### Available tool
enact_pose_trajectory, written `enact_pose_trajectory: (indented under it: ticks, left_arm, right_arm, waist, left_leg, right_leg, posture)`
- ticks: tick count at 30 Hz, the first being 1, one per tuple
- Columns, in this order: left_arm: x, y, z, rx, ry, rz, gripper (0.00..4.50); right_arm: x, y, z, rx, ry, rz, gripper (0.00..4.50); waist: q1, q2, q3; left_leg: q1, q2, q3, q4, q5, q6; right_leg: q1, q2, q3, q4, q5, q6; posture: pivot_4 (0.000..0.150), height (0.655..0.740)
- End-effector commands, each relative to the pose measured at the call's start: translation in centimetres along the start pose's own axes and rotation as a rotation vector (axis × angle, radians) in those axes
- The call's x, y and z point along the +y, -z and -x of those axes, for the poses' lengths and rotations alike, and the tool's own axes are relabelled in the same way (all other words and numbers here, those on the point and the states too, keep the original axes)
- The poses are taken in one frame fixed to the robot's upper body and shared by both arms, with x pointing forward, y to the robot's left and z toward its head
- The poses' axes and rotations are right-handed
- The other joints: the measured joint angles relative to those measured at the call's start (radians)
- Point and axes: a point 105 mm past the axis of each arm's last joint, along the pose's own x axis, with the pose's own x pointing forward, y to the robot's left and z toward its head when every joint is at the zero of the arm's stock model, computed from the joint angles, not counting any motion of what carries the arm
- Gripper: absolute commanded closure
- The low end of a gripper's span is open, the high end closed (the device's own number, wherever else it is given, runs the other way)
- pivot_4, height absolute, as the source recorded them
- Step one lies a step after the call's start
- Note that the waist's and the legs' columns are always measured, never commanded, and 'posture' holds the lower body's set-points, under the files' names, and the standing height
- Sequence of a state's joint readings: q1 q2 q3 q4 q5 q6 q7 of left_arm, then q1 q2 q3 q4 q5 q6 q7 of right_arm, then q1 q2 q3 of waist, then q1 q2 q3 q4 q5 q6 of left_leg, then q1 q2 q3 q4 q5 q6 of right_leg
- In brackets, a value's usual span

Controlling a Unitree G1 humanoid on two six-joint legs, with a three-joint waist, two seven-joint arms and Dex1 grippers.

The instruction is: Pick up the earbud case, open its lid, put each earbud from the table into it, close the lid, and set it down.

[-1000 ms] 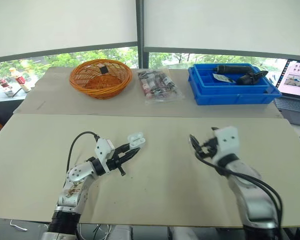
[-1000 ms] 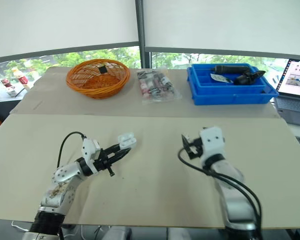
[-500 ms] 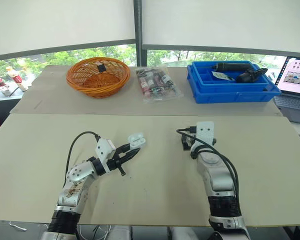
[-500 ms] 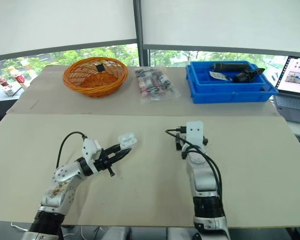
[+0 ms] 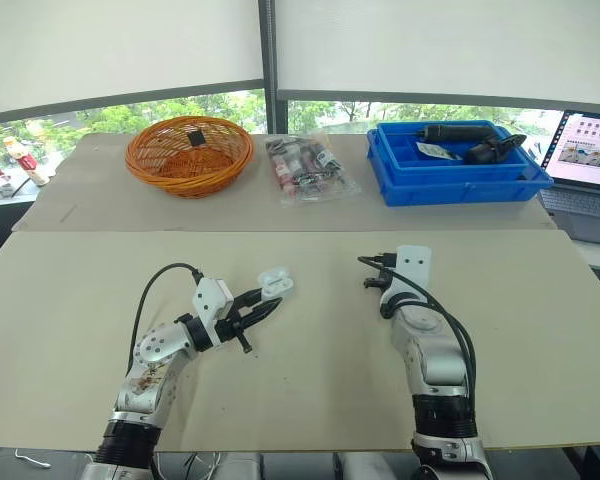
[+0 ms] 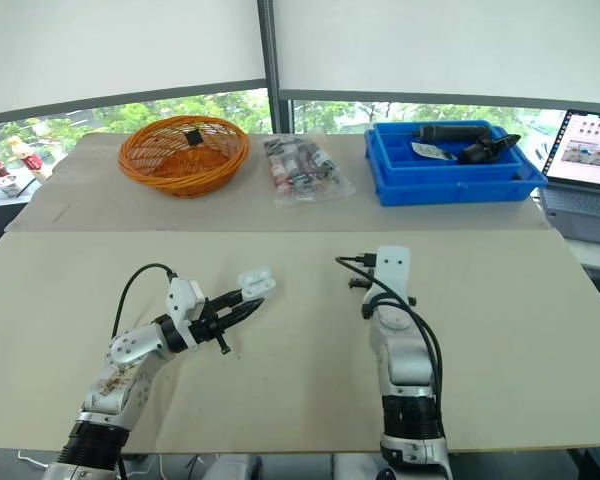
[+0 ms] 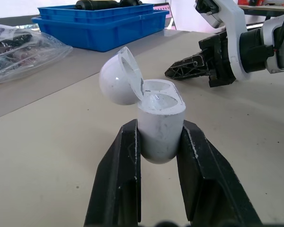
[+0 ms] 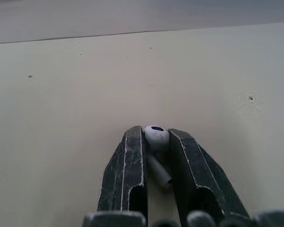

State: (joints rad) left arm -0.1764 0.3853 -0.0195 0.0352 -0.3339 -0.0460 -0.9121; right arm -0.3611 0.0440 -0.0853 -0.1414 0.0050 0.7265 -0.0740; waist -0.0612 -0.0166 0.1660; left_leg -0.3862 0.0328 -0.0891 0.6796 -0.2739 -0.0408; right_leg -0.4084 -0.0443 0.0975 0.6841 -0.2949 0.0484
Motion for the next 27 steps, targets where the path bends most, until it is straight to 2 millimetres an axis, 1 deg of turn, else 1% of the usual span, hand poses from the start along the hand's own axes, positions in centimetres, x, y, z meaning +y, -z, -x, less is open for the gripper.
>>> enact_pose_trajectory:
  ticks: [1,4,6,8,9,10,12,15,19,20,22,24,27]
  left_arm:
    - [-0.2,-1.1,0.0,-0.026,0.008,-0.046,3.96]
    - [-0.2,-1.1,0.1,-0.024,0.007,-0.047,3.96]
    - [-0.3,-1.2,0.2,-0.021,0.008,-0.047,3.96]
    - [-0.5,-1.2,0.5,-0.016,0.014,-0.048,3.96]
    - [-0.7,-1.2,0.6,-0.012,0.019,-0.049,3.96]
    - [-0.9,-1.2,0.8,-0.007,0.025,-0.050,3.96]
    - [-1.2,-1.2,1.1,-0.001,0.033,-0.049,3.96]
    - [-1.6,-1.4,1.6,0.008,0.042,-0.049,3.96]
    - [-2.1,-1.5,2.3,0.023,0.055,-0.047,3.96]
    - [-2.3,-1.5,2.4,0.027,0.059,-0.044,3.96]
    - [-2.5,-1.6,2.5,0.032,0.069,-0.041,3.96]
    - [-2.7,-1.6,2.6,0.035,0.077,-0.038,3.96]
    - [-2.7,-1.7,2.5,0.038,0.085,-0.032,3.96]
  right_arm:
    - [1.2,-0.3,0.9,0.000,-0.109,0.027,4.18]
    - [1.8,-1.1,1.9,-0.008,-0.261,0.072,4.18]
    - [2.6,-2.0,3.3,-0.034,-0.428,0.170,4.18]
    - [3.0,-3.0,5.2,-0.087,-0.603,0.284,4.18]
    - [3.3,-3.3,6.4,-0.120,-0.725,0.334,4.18]
    - [3.2,-3.2,7.7,-0.122,-0.827,0.420,4.18]
    - [2.0,-2.8,9.4,-0.083,-0.968,0.522,4.18]
    - [0.1,-1.9,11.5,-0.031,-1.122,0.700,4.18]
    - [-4.0,0.7,13.5,0.115,-1.281,0.991,4.18]
    - [-5.0,1.4,13.9,0.152,-1.306,1.034,4.18]
    - [-6.4,2.4,14.6,0.199,-1.338,1.076,4.18]
    - [-7.4,3.1,14.6,0.225,-1.333,1.098,4.18]
    - [-8.1,3.4,14.4,0.242,-1.325,1.097,4.18]
  waist:
    - [-0.003,0.000,0.000]
    - [-0.004,0.000,0.000]
    - [-0.003,0.001,0.000]
    - [-0.002,0.001,0.001]
    - [-0.002,0.001,0.001]
    - [-0.001,0.001,0.001]
    - [0.000,0.001,0.001]
    - [0.004,0.000,0.001]
    - [0.013,0.000,0.002]
    - [0.016,0.000,0.002]
    - [0.019,-0.001,0.002]
    - [0.020,-0.001,0.002]
    - [0.018,-0.001,0.002]
  left_leg:
    - [0.000,0.000,0.000,0.000,0.000,0.000]
    - [-0.001,0.000,0.000,0.000,0.000,0.000]
    - [-0.001,0.000,0.000,0.000,0.000,0.000]
    - [-0.002,-0.001,0.000,0.000,0.000,0.000]
    - [-0.002,-0.001,0.000,0.000,0.000,0.000]
    - [-0.002,-0.001,0.000,0.000,0.000,0.000]
    - [-0.001,-0.001,0.000,0.000,0.000,0.001]
    - [0.000,-0.001,0.000,0.000,-0.001,0.001]
    - [0.001,0.000,0.000,0.000,-0.001,0.001]
    - [0.002,0.000,0.000,0.000,-0.001,0.001]
    - [0.002,-0.001,0.001,0.000,-0.001,0.001]
    - [0.002,-0.001,0.001,0.000,-0.001,0.001]
    - [0.003,-0.001,0.001,0.001,-0.001,0.001]
  right_leg:
    - [0.000,0.000,0.000,0.000,0.000,0.000]
    - [0.000,0.000,0.000,-0.001,0.000,0.000]
    - [0.000,0.000,0.000,-0.001,0.000,0.000]
    - [0.000,-0.001,0.000,-0.002,0.000,0.000]
    - [0.000,-0.001,0.000,-0.003,0.000,0.000]
    - [0.001,-0.001,0.000,-0.003,0.000,0.000]
    - [0.002,-0.001,-0.001,-0.005,0.000,0.000]
    - [0.004,-0.001,-0.001,-0.005,0.000,0.001]
    - [0.005,-0.001,-0.001,-0.006,0.000,0.001]
    - [0.005,-0.001,-0.001,-0.006,0.000,0.001]
    - [0.006,-0.001,0.000,-0.006,0.000,0.001]
    - [0.006,-0.001,0.000,-0.006,0.000,0.001]
    - [0.006,-0.001,0.000,-0.005,0.000,0.001]
  posture:
    - [0.150,0.6940]
    - [0.150,0.6940]
    - [0.150,0.6940]
    - [0.150,0.6940]
    - [0.150,0.6940]
    - [0.150,0.6940]
    - [0.150,0.6940]
    - [0.150,0.6940]
    - [0.150,0.6940]
    - [0.150,0.6940]
    - [0.150,0.6940]
    - [0.150,0.6940]
    - [0.150,0.6940]
